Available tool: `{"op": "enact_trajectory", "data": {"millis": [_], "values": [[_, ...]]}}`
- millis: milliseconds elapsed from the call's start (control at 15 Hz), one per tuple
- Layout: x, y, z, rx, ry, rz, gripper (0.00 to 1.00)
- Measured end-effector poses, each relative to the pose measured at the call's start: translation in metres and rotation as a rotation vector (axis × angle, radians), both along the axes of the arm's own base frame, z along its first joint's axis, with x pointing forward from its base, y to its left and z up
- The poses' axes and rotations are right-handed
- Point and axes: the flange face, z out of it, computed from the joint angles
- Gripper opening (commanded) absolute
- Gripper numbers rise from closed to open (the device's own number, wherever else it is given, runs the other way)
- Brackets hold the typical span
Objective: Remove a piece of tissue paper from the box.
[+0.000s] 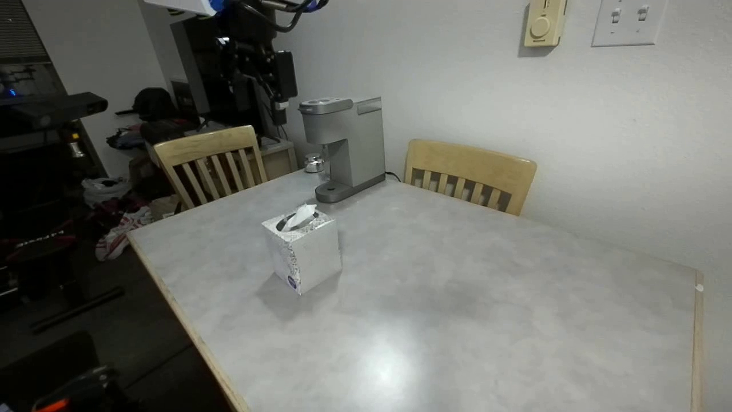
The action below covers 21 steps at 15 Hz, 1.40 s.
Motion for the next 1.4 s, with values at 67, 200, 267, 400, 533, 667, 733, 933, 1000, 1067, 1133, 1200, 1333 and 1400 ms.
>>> {"op": "enact_trajectory", "data": {"millis": [67,200,267,400,533,667,733,933,1000,1067,1133,1200,1333,1400], "values": [[0.001,0.003,-0.003,0.006,0.006,0.008,1.00],[0.003,0.010,-0.010,0.024,0.017,0.023,1.00],[0.003,0.011,-0.012,0.027,0.020,0.027,1.00],[0.004,0.011,-0.014,0.027,0.023,0.028,1.00],[0.004,0.011,-0.014,0.027,0.023,0.028,1.00],[0.004,0.012,-0.013,0.022,0.024,0.017,1.00],[0.004,0.012,-0.013,0.019,0.025,0.009,1.00],[0.004,0.011,-0.018,0.019,0.037,-0.010,1.00],[0.004,0.011,-0.022,0.020,0.044,-0.013,1.00],[0.005,0.010,-0.027,0.021,0.053,-0.016,1.00],[0.006,0.008,-0.033,0.021,0.064,-0.020,1.00],[0.008,0.006,-0.041,0.022,0.078,-0.025,1.00],[0.012,0.001,-0.058,0.023,0.107,-0.036,1.00],[0.013,-0.002,-0.067,0.023,0.122,-0.041,1.00]]}}
